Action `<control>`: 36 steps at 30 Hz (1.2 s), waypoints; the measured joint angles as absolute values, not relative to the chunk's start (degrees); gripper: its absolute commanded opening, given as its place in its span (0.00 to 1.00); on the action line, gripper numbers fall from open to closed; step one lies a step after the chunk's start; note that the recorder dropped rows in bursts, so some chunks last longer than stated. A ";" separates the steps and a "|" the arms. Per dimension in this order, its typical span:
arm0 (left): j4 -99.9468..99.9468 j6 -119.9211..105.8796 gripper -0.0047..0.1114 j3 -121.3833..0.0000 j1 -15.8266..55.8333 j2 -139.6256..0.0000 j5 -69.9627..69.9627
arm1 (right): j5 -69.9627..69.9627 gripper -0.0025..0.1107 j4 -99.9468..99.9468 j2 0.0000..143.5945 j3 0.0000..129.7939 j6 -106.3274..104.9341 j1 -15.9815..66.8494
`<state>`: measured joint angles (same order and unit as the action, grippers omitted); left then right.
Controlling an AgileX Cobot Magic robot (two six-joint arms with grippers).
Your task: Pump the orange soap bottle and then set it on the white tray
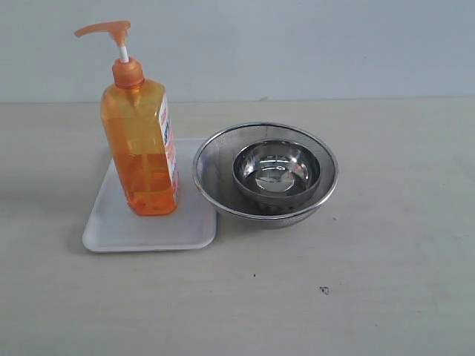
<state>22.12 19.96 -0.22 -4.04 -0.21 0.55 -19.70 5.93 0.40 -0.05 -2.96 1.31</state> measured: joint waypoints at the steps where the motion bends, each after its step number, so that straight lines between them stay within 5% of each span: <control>1: 18.09 19.96 0.08 -0.22 -4.04 -0.21 -3.24 | -19.70 0.02 5.93 0.40 -0.05 -2.96 1.31; 8: -1.76 20.20 0.08 -0.22 -4.04 -0.21 -14.73 | -19.70 0.02 5.93 0.30 -0.05 -2.96 1.31; 18: -4.31 -2.20 0.08 -0.22 -4.04 -0.21 -16.76 | -19.70 0.02 5.93 0.30 -0.05 -2.96 1.31; 36: -12.46 0.41 0.08 -0.22 -4.04 -0.21 -16.76 | -19.70 0.02 5.93 0.30 -0.05 -2.96 1.31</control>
<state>-12.46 0.41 -0.22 -4.04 -0.21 -16.76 -19.70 5.93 0.30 -0.05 -2.96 1.31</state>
